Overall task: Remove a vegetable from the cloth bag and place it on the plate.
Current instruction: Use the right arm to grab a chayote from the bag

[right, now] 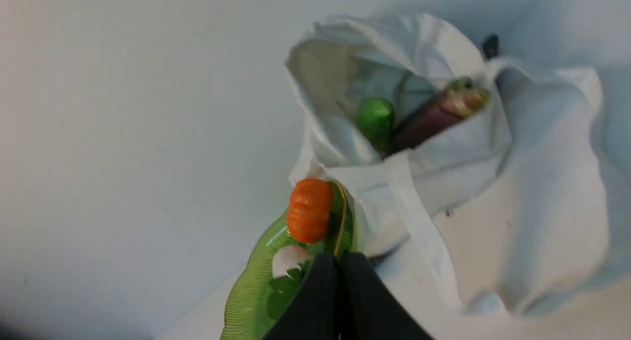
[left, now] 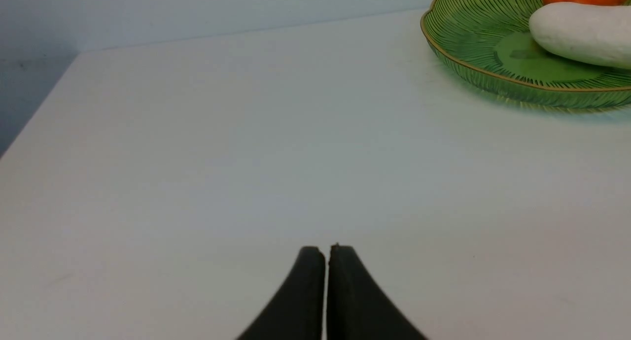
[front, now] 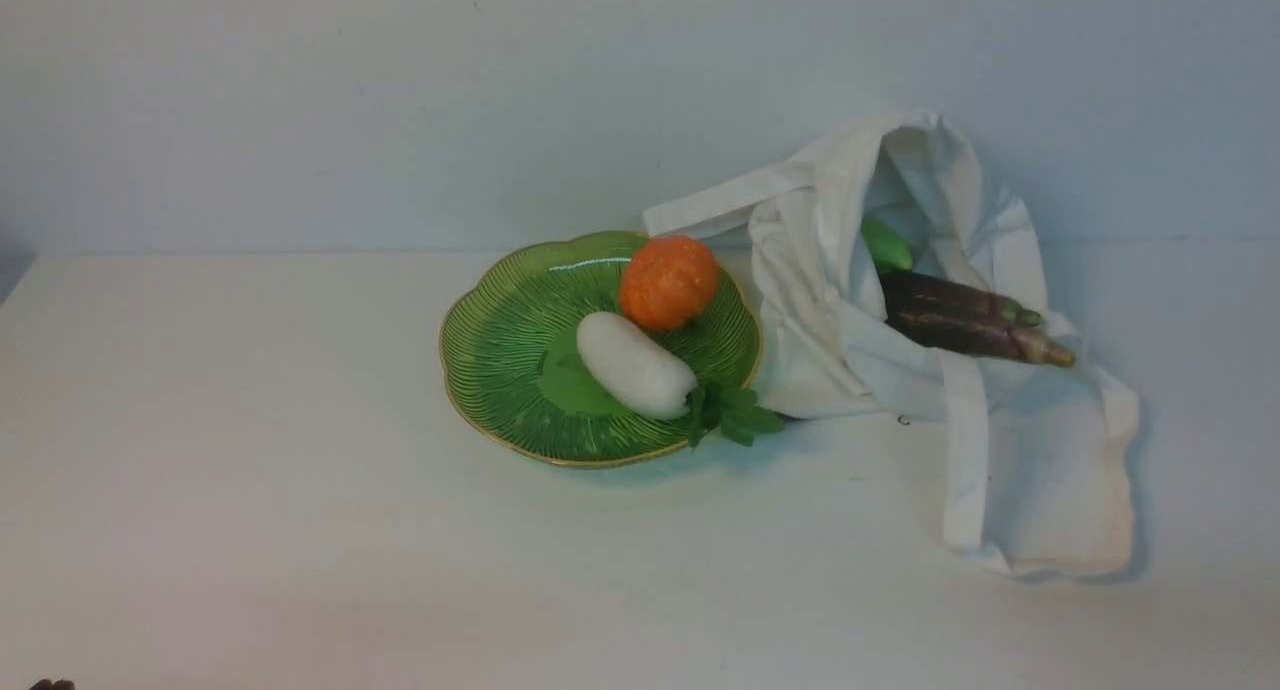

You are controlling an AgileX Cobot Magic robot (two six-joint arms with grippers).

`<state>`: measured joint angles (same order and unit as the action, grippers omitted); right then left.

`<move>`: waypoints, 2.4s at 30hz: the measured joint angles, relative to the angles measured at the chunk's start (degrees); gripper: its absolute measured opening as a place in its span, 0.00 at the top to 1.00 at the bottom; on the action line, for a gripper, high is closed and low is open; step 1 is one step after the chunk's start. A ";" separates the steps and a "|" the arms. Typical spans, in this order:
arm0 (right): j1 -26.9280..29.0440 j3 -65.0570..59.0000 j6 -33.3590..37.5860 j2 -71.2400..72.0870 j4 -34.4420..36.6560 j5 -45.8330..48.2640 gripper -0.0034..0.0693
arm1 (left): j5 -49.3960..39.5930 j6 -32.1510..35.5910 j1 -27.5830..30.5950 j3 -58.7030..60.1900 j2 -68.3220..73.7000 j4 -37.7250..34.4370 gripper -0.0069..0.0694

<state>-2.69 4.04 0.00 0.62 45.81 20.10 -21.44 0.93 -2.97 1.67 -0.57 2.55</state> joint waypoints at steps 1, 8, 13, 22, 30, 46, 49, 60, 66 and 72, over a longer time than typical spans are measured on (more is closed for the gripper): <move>0.00 3.27 4.34 -0.06 -0.92 0.00 0.97 | 0.00 0.00 0.00 0.00 0.00 0.00 0.92; 0.00 20.67 18.26 -13.42 -10.87 2.31 0.97 | 0.00 0.00 0.00 0.00 0.00 0.00 0.92; 0.00 29.24 18.86 -32.18 -15.20 11.72 0.97 | 0.00 0.00 0.00 0.00 0.00 0.00 0.92; 0.00 46.38 23.99 -64.49 -17.06 15.88 0.97 | 0.00 0.00 0.00 0.00 0.00 0.00 0.92; 0.00 58.21 29.28 -84.81 -13.75 15.63 0.83 | 0.00 0.00 0.00 0.00 0.00 0.00 0.92; -4.98 78.88 39.71 -110.41 -3.59 11.88 0.40 | 0.00 0.00 0.00 0.00 0.00 0.00 0.92; -4.93 81.44 39.09 -113.09 -3.59 11.39 0.40 | 0.00 0.00 0.00 0.00 0.00 0.00 0.92; -4.93 86.29 36.61 -121.59 -2.23 8.17 0.39 | 0.00 0.00 0.00 0.00 0.00 0.00 0.92; -4.93 86.41 35.91 -123.44 0.42 6.27 0.39 | 0.00 0.00 0.00 0.00 0.00 0.00 0.92; -4.93 86.41 35.80 -125.21 4.26 5.32 0.39 | 0.00 0.00 0.00 0.00 0.00 0.00 0.92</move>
<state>-7.62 90.44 35.80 -124.59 50.07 25.41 -21.44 0.93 -2.97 1.67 -0.57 2.55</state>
